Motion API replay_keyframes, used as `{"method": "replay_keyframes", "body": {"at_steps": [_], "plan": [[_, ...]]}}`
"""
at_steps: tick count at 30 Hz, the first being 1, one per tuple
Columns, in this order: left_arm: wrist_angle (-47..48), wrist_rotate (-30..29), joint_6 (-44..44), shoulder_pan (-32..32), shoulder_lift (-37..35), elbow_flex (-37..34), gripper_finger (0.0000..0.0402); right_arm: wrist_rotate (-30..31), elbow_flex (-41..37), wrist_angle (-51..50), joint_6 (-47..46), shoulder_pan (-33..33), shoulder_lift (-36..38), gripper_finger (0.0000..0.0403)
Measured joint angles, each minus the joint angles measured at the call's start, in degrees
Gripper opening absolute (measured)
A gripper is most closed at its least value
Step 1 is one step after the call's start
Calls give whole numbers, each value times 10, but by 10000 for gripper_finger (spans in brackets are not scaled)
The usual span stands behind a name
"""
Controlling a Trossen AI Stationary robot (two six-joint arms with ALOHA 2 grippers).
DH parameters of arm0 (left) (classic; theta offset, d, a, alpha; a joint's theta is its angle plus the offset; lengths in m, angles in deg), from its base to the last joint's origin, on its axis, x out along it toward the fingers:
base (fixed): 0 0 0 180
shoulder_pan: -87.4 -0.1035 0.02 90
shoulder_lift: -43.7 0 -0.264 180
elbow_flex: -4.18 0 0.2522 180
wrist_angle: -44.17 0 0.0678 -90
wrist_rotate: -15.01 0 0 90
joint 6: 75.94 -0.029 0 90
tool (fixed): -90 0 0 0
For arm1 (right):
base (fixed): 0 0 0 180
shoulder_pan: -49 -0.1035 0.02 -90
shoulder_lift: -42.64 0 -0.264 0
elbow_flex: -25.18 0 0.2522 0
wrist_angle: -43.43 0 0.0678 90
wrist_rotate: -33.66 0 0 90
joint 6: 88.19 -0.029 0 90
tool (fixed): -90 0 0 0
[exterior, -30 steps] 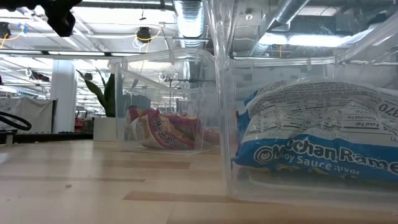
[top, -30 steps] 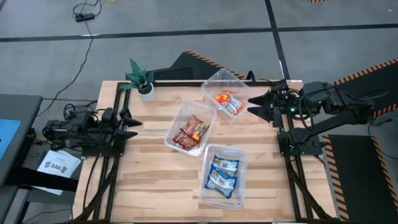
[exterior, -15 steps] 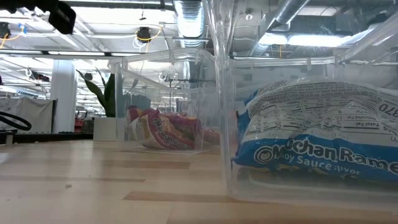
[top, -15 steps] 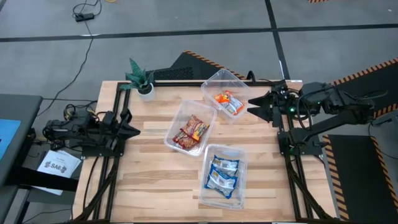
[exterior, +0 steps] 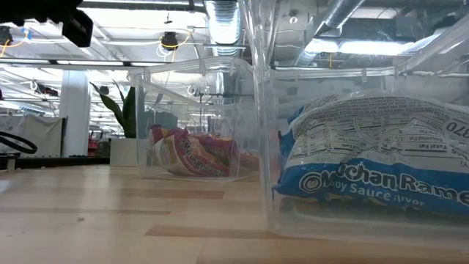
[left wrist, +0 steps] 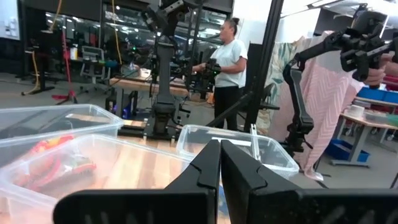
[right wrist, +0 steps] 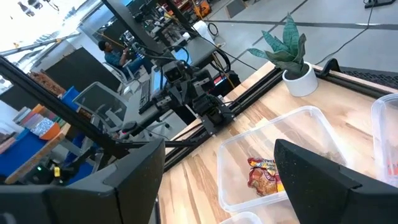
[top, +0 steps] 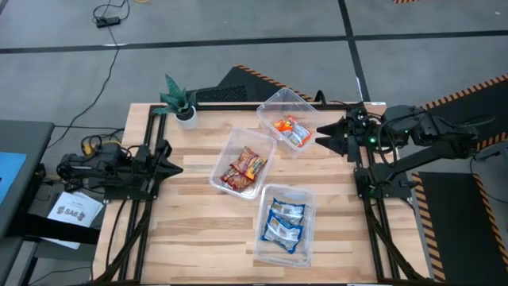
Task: Sort Maruchan noodles
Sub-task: Return to Home Position
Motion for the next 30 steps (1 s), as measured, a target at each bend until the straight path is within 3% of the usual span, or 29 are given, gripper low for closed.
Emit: {"method": "replay_keyframes", "body": {"at_steps": [15,23,30], "plan": [[-194,16,68,0,0,-149,0,0,0,-10,-17,0,0,305],[-175,12,87,-1,1,-156,0,0,0,-10,-17,0,1,304],[-111,12,164,-1,1,-156,0,-1,0,-30,-48,0,6,304]]}}
